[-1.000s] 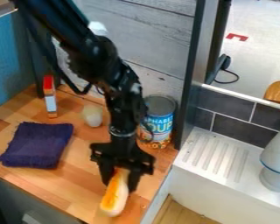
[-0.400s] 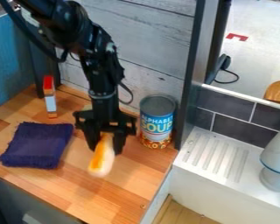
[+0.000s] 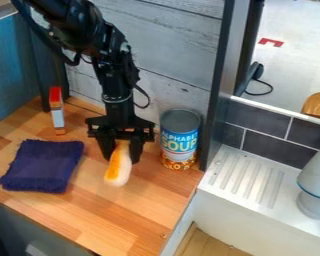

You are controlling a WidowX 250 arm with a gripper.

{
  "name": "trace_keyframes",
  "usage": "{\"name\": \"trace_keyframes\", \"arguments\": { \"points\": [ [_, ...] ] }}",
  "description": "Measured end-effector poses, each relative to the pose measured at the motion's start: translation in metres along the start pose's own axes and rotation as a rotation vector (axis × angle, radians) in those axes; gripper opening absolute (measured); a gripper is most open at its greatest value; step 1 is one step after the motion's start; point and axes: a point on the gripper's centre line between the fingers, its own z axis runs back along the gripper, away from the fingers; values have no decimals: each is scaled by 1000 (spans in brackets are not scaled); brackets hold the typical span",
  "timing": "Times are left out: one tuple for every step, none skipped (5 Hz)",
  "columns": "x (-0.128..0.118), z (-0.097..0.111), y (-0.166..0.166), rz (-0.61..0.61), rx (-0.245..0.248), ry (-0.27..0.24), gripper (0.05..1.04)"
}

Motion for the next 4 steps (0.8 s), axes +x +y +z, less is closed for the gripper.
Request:
{"name": "trace_keyframes", "arguments": {
  "points": [
    [14,-6,5,6,-3,-2,670],
    [33,-7,15,20,-7,-4,670],
    [45,-11,21,37,-4,9,671],
    [53,-14,21,44,-4,10,670]
  ]
}}
